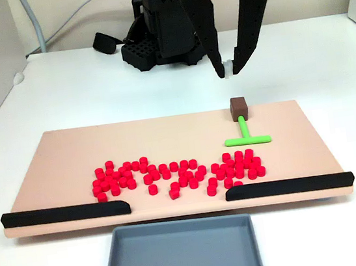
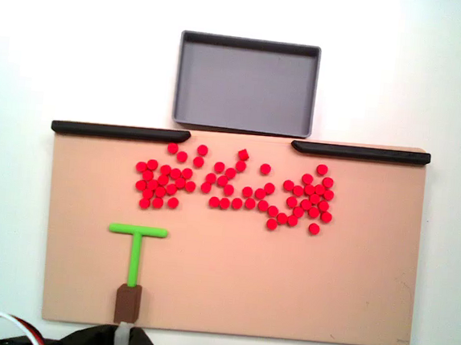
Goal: Grasp a green tool by the dark brown handle.
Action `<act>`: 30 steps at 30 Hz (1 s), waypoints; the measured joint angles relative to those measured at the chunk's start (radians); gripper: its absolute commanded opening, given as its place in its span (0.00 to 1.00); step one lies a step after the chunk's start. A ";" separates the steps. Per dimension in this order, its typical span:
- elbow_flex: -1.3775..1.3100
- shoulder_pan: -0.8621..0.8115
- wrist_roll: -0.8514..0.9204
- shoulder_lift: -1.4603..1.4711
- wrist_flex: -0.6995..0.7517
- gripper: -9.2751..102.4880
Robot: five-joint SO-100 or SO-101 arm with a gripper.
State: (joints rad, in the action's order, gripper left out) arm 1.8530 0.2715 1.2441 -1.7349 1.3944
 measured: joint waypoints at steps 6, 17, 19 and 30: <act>0.031 0.002 0.040 -0.002 0.000 0.12; 0.032 0.002 0.066 -0.002 -0.005 0.15; 0.032 0.002 0.066 -0.002 -0.005 0.16; 0.032 -0.020 0.029 0.029 -0.040 0.20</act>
State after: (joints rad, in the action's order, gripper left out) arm 1.8853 0.2516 1.2732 -1.7058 1.3545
